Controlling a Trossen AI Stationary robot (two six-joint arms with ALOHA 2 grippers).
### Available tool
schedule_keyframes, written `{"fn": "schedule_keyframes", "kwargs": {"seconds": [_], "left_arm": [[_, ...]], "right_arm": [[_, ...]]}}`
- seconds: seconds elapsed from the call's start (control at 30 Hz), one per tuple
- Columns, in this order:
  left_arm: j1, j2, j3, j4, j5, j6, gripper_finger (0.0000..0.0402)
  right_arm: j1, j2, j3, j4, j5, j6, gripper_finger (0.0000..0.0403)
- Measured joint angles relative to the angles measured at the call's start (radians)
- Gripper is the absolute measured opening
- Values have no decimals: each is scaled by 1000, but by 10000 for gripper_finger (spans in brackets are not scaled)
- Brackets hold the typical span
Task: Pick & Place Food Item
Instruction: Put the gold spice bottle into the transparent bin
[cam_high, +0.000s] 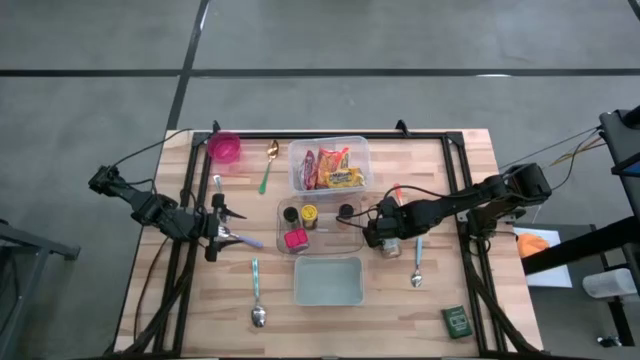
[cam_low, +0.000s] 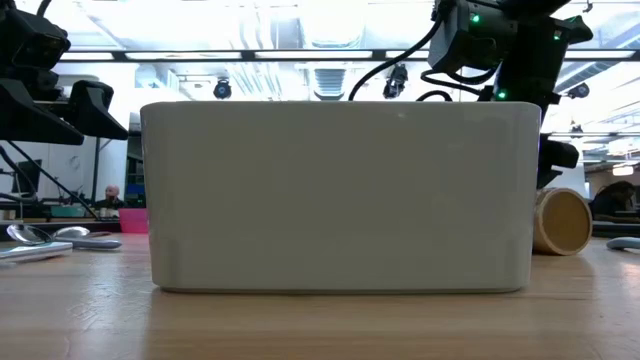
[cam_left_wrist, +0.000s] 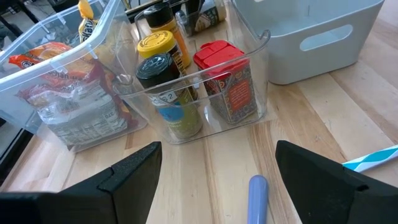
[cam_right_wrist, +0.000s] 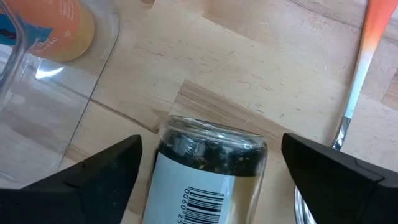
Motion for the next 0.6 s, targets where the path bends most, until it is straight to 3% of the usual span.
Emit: {"fn": "schedule_keyframes", "kwargs": {"seconds": [0.13,0.27,0.5,0.6], "left_arm": [[0,0,0,0,0,0,316],[0,0,0,0,0,0,316],[0,0,0,0,0,0,316],[0,0,0,0,0,0,316]], "right_arm": [[17,-30,6,-12,36,1,384],[74,-61,50,-102,149,58,384],[260,-66,148,-284,395,247,384],[341,-66,154,-314,446,321,384]]}}
